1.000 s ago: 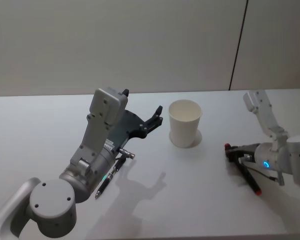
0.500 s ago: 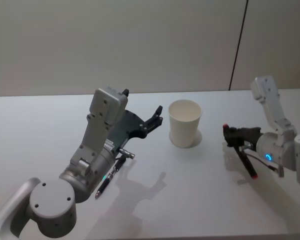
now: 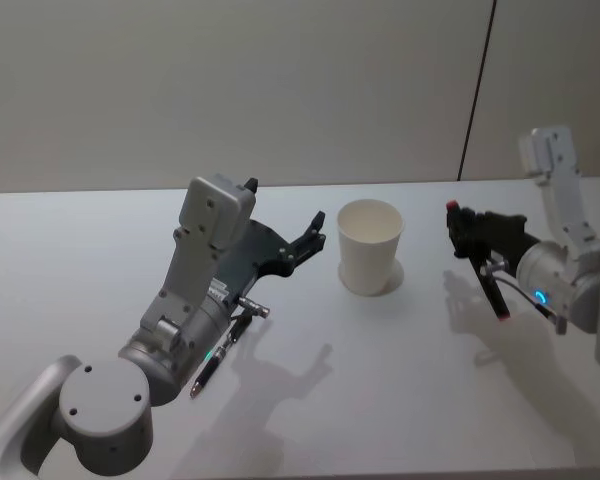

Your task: Place the pen into the pen holder.

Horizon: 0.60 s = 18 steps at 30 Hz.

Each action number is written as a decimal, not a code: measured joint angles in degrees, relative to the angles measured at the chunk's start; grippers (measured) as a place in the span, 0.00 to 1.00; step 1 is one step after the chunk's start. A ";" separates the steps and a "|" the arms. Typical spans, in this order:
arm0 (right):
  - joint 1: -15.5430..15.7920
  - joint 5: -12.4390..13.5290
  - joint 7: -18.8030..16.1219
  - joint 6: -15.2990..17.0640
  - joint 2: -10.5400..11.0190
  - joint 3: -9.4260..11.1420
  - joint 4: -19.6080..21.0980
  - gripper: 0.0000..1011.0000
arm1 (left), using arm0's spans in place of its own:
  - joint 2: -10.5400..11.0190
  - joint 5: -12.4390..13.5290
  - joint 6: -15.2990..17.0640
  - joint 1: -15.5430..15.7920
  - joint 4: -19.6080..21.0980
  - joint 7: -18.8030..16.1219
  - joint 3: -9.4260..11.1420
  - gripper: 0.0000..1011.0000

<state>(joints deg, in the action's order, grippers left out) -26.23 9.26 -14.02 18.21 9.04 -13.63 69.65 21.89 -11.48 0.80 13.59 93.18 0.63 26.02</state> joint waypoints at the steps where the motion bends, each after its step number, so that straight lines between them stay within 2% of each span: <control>1: 0.03 0.05 0.03 -0.59 0.00 0.01 0.09 0.16 | 0.00 0.00 0.00 0.00 0.00 0.00 0.00 0.99; 2: 0.05 0.26 0.07 -3.30 -0.03 0.07 0.33 0.16 | 0.00 0.00 0.00 0.00 0.00 0.00 0.00 0.99; 3: 0.05 0.26 0.07 -3.30 -0.03 0.07 0.33 0.16 | 0.00 0.00 0.00 0.00 0.00 0.00 0.00 0.99; 4: -0.04 0.41 0.08 -5.26 -0.13 0.11 0.34 0.16 | 0.00 0.00 0.00 0.00 0.00 0.00 0.00 0.99; 10: -0.88 0.92 -0.26 -10.25 -0.51 0.14 -0.43 0.16 | 0.00 0.00 0.00 0.00 0.00 0.00 0.00 0.99; 18: -3.97 2.25 -1.86 -19.66 -2.03 -0.13 -4.94 0.16 | 0.00 0.00 0.00 0.00 0.00 0.00 0.00 0.99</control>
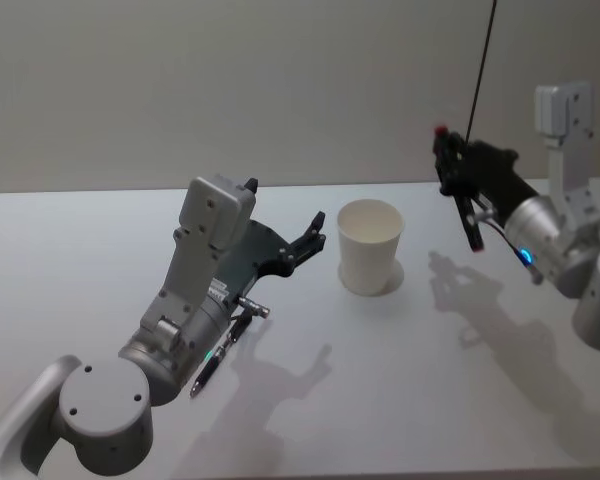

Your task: Place the pen into the pen holder.

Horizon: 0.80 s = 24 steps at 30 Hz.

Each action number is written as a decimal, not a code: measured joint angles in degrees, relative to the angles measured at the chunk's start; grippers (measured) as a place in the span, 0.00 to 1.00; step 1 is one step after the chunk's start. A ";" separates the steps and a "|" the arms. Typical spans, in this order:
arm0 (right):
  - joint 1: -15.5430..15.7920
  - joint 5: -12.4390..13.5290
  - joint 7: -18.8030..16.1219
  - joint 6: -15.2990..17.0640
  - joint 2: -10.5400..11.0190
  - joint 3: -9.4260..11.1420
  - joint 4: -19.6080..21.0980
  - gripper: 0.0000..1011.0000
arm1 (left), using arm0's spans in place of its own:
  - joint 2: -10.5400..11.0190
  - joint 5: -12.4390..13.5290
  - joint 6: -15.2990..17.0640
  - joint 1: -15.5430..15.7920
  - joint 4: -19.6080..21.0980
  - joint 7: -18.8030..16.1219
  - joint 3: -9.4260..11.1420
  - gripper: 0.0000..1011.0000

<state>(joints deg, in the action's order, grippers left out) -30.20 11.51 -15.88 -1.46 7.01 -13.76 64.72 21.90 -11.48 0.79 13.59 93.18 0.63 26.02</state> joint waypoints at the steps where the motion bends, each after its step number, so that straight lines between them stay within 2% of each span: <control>1: -0.54 0.17 -0.20 -0.90 -0.28 -0.08 -0.85 0.16 | 0.00 0.00 0.00 0.00 0.00 0.00 0.00 0.99; 6: -3.56 1.26 -1.39 -7.10 -1.81 -0.59 -6.20 0.16 | 0.00 0.00 0.00 0.00 0.00 0.00 0.00 0.99; 13: -6.93 2.24 -2.58 -14.21 -3.74 -1.51 -13.20 0.16 | 0.00 0.00 0.00 0.00 0.00 0.00 0.00 0.99; 20: -9.48 2.83 -3.27 -19.84 -5.29 -2.35 -19.28 0.16 | 0.00 0.00 0.00 0.00 0.00 0.00 0.00 0.99; 24: -11.44 3.26 -3.68 -23.75 -6.49 -2.96 -24.30 0.16 | 0.00 0.00 0.00 0.00 0.00 0.00 0.00 0.99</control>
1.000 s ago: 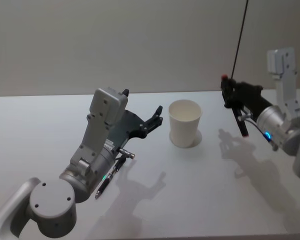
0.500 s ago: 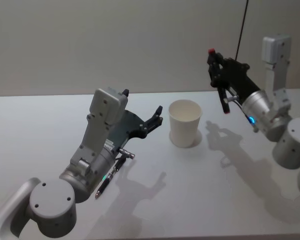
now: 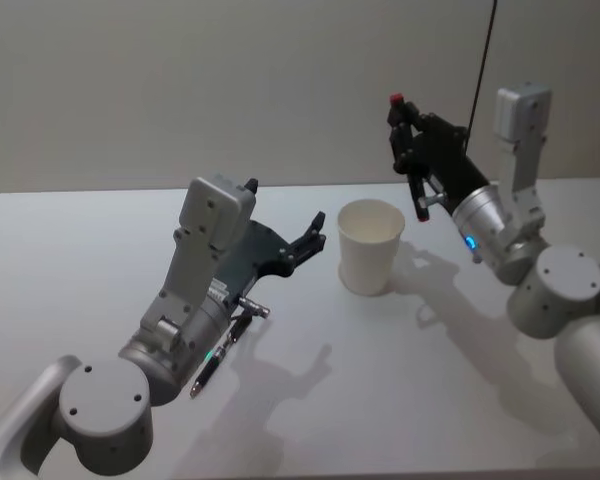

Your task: Place the pen into the pen holder.

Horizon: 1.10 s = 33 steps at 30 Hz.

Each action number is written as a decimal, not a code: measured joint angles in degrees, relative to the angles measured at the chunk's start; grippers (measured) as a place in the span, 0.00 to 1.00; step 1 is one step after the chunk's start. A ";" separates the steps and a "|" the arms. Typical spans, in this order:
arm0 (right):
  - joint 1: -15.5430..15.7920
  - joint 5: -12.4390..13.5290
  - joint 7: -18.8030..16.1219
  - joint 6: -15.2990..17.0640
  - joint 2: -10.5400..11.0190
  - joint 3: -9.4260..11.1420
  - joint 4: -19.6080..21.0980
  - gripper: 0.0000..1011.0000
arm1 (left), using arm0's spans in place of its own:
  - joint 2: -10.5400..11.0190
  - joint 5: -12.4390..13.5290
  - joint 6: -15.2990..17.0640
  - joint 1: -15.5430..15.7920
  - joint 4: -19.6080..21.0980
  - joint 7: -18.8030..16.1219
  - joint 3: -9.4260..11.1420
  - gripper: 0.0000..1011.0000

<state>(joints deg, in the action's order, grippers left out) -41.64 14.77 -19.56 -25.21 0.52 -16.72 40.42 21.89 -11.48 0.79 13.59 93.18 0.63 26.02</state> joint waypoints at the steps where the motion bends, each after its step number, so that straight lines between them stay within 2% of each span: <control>1: -0.42 0.08 -0.06 -0.63 -0.18 -0.09 -0.77 0.16 | 0.00 0.00 0.00 0.00 0.00 0.00 0.00 0.99; 2: -1.04 0.23 -0.18 -1.85 -0.63 -0.31 -2.74 0.16 | 0.00 0.00 0.00 0.00 0.00 0.00 0.00 0.99; 10: -4.20 1.02 -0.71 -8.22 -2.58 -1.15 -10.82 0.16 | 0.00 0.00 0.00 0.00 0.00 0.00 0.00 0.99; 11: -4.90 1.21 -0.85 -9.90 -3.01 -1.34 -12.63 0.16 | 0.00 0.00 0.00 0.00 0.00 0.00 0.00 0.99; 15: -6.04 1.46 -1.05 -12.36 -3.73 -1.63 -15.54 0.16 | 0.00 0.00 0.00 0.00 0.00 0.00 0.00 0.99; 21: -8.60 1.90 -1.34 -17.80 -5.51 -2.23 -22.10 0.16 | 0.00 0.00 0.00 0.00 0.00 0.00 0.00 0.99; 33: -11.55 1.91 -0.82 -23.66 -7.58 -2.72 -29.82 0.16 | 0.00 0.00 0.00 0.00 0.00 0.00 0.00 0.99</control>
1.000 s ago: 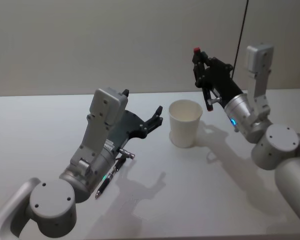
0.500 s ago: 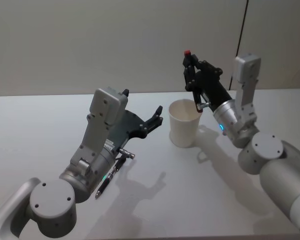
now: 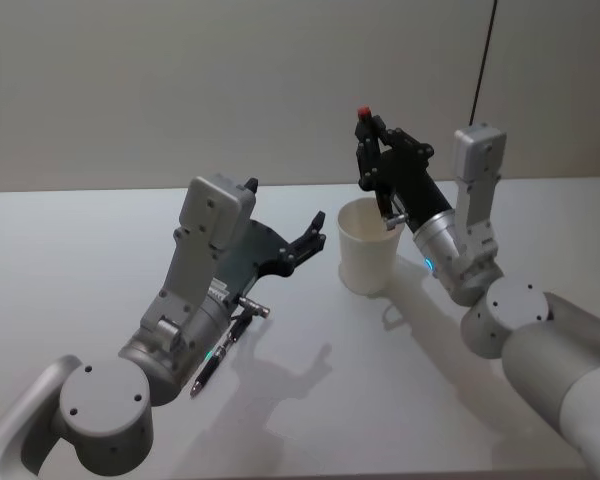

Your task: Place the pen into the pen holder.

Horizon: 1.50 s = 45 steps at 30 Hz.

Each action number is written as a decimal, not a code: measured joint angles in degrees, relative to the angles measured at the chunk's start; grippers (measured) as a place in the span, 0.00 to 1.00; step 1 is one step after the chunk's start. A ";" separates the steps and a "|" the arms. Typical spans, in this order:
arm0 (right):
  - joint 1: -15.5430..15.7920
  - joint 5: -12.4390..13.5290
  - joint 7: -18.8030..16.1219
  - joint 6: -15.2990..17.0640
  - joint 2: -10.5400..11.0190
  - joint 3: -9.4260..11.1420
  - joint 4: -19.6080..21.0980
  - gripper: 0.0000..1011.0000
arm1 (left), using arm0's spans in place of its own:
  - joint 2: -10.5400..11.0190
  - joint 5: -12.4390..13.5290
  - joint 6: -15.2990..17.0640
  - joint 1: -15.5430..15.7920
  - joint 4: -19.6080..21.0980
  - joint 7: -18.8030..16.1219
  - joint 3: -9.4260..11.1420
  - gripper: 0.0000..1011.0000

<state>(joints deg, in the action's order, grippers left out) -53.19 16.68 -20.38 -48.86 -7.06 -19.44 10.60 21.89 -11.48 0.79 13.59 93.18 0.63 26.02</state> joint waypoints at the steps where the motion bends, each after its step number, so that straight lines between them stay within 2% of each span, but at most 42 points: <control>1: -0.23 -0.11 0.18 -0.49 -0.17 -0.05 -0.78 0.16 | 0.00 0.00 0.00 0.00 0.00 0.00 0.00 0.99; 12: -1.24 -1.27 1.77 -3.08 -1.01 -0.27 -4.10 0.16 | 0.00 0.00 0.00 0.00 0.00 0.00 0.00 0.99; 20: -1.47 -1.87 2.47 -3.93 -1.31 -0.27 -5.09 0.17 | 0.00 0.00 0.00 0.00 0.00 0.00 0.00 0.99; 28: -1.54 -2.55 3.15 -4.28 -1.52 -0.06 -5.78 0.40 | 0.00 0.00 0.00 0.00 0.00 0.00 0.00 0.99; 29: -1.54 -2.64 3.23 -4.29 -1.53 -0.04 -5.81 0.46 | 0.00 0.00 0.00 0.00 0.00 0.00 0.00 0.99; 30: -1.55 -2.79 3.36 -4.30 -1.55 0.00 -5.89 0.46 | 0.00 0.00 0.00 0.00 0.00 0.00 0.00 0.99; 36: -1.59 -3.33 3.76 -4.50 -1.56 0.22 -6.08 0.68 | 0.00 0.00 0.00 0.00 0.00 0.00 0.00 0.99; 37: -1.59 -3.33 3.76 -4.50 -1.56 0.22 -6.08 0.68 | 0.00 0.00 0.00 0.00 0.00 0.00 0.00 0.99; 40: -1.67 -3.58 3.79 -4.74 -1.51 0.49 -6.13 0.80 | 0.00 0.00 0.00 0.00 0.00 0.00 0.00 0.99; 45: -1.87 -3.68 3.52 -4.84 -1.40 1.02 -6.13 0.92 | 0.00 0.00 0.00 0.00 0.00 0.00 0.00 0.99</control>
<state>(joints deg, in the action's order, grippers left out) -55.06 13.00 -16.85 -53.70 -8.46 -18.42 4.47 21.89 -11.48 0.79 13.59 93.18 0.62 26.02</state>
